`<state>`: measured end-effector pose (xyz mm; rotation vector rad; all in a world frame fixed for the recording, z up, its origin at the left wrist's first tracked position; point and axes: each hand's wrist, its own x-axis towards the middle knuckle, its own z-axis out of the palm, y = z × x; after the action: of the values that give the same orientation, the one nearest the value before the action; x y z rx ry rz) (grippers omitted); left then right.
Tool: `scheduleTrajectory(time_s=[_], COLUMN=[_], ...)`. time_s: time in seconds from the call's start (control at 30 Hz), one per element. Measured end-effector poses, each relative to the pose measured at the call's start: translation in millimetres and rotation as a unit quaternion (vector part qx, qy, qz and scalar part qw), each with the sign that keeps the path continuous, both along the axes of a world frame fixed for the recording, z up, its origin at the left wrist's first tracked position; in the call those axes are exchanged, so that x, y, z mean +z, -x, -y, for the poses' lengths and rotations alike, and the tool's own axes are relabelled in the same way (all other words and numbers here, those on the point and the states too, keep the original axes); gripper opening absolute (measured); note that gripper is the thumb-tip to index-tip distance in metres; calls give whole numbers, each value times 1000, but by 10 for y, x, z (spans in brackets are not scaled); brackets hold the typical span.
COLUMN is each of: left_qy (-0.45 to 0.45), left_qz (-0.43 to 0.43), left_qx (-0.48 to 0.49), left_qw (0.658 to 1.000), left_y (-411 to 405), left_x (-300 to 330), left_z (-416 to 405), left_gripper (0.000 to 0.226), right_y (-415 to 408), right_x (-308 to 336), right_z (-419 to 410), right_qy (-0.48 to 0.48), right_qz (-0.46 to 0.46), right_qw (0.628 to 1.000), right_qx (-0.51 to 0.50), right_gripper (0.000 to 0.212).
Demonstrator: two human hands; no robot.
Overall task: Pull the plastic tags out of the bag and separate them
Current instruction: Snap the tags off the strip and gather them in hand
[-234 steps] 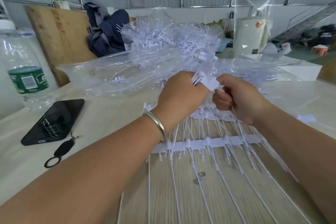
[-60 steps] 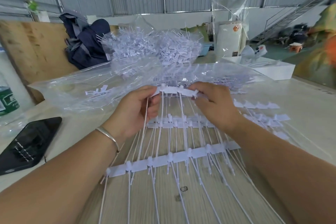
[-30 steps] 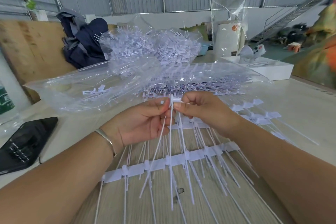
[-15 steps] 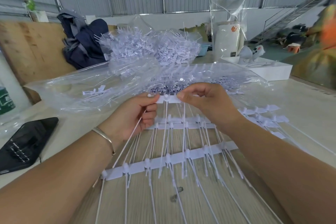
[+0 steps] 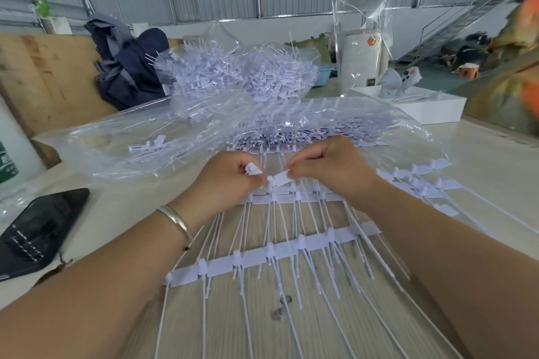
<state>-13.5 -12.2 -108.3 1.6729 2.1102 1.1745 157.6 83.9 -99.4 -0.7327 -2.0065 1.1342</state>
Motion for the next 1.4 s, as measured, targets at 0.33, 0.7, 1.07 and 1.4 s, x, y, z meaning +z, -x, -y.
scheduleTrajectory(time_s=[0.33, 0.7, 1.07, 1.4], left_qy=[-32, 60, 56, 54], left_qz=[80, 500, 432, 526], left_qx=[53, -37, -67, -125], left_qw=[995, 863, 898, 839], left_y=[30, 4, -39, -9], left_x=[7, 99, 108, 135], left_z=[-12, 43, 72, 101], left_gripper=[33, 56, 23, 16], right_y=[-4, 6, 15, -56], right_x=[-2, -6, -36, 36], right_z=[-20, 25, -2, -13], right_qy=[-67, -152, -212, -56], right_qz=[-28, 8, 56, -34], right_qw=[996, 987, 973, 998], right_qx=[-47, -60, -78, 3], right_gripper=[19, 10, 11, 50])
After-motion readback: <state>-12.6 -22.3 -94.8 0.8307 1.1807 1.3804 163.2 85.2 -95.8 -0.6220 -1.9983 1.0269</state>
